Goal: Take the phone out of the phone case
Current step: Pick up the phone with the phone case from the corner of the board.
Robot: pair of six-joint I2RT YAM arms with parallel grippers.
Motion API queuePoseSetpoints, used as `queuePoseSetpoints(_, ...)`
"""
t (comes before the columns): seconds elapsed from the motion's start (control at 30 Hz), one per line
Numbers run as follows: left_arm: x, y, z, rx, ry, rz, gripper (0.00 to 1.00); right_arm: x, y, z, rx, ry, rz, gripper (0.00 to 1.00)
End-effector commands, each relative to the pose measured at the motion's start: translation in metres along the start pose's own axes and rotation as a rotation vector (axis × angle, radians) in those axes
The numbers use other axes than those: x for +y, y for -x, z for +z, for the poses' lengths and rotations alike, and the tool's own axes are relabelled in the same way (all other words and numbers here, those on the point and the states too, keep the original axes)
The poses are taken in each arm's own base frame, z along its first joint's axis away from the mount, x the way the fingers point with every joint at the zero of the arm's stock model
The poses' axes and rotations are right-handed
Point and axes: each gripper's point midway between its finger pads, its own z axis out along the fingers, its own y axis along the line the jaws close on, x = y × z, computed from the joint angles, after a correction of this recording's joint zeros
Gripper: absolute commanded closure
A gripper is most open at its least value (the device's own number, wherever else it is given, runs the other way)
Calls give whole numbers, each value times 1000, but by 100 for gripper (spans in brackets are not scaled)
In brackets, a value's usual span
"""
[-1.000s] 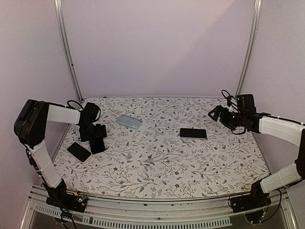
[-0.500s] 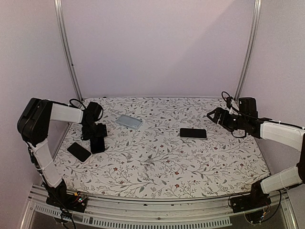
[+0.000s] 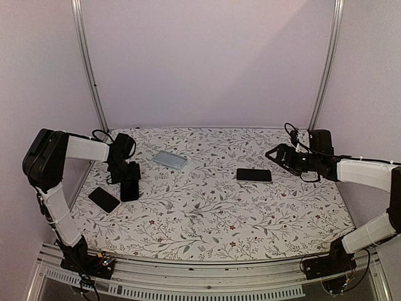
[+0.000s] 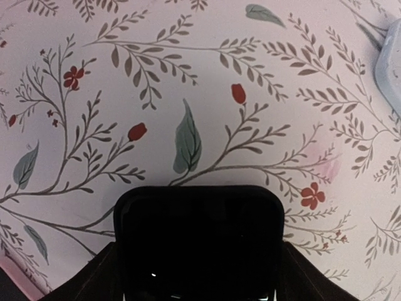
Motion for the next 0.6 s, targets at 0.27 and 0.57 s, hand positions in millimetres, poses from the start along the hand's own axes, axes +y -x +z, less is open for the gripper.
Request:
queuePoseSetpoints(0.27, -58, -20, -33, 22, -199, -36, 56, 52, -17, 33, 74, 106, -60, 1)
queuePoseSetpoints(0.57, -118, -30, -62, 49, -430, -183, 55, 120, -58, 75, 147, 221, -101, 1)
